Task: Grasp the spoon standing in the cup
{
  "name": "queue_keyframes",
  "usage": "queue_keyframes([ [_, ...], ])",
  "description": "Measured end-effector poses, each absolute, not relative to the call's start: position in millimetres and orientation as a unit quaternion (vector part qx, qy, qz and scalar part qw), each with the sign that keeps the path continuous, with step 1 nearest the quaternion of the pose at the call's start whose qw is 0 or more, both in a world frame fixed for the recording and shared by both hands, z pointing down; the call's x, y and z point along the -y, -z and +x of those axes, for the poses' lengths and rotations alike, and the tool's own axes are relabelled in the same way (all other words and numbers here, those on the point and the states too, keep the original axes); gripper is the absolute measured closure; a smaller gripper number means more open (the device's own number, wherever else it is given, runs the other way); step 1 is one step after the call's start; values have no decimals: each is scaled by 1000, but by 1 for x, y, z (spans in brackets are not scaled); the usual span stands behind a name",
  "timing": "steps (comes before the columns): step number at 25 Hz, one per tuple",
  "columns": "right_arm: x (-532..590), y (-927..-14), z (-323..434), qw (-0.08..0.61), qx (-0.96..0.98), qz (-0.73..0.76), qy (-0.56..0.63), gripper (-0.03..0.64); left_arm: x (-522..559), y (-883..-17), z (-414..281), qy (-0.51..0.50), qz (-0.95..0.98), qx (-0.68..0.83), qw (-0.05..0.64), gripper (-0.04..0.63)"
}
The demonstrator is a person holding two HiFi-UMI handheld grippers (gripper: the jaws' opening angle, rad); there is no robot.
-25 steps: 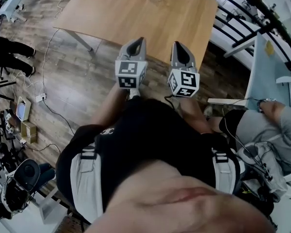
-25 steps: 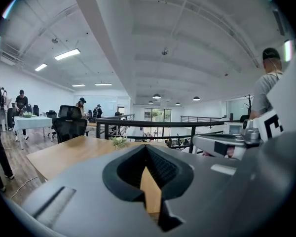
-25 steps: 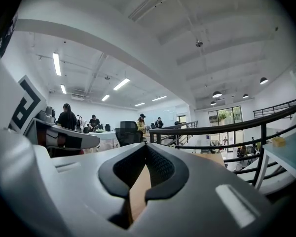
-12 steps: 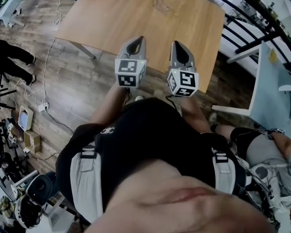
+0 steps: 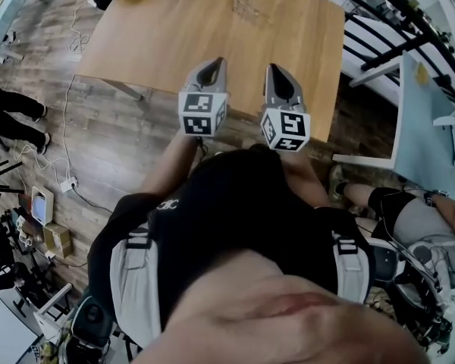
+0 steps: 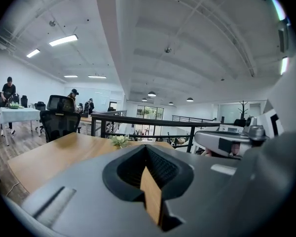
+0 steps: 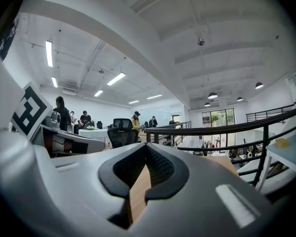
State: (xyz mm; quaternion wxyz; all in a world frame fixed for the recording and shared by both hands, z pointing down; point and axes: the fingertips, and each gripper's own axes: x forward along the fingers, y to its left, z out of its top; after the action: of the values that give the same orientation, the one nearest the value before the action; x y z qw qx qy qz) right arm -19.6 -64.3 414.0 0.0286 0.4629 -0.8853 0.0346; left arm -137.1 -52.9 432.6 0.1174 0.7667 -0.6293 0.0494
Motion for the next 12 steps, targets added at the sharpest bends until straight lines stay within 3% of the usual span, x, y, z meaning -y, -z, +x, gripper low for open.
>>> queue_keyframes([
  [12, 104, -425, -2, 27, 870, 489, -56, 618, 93, -441, -118, -69, 786, 604, 114, 584],
])
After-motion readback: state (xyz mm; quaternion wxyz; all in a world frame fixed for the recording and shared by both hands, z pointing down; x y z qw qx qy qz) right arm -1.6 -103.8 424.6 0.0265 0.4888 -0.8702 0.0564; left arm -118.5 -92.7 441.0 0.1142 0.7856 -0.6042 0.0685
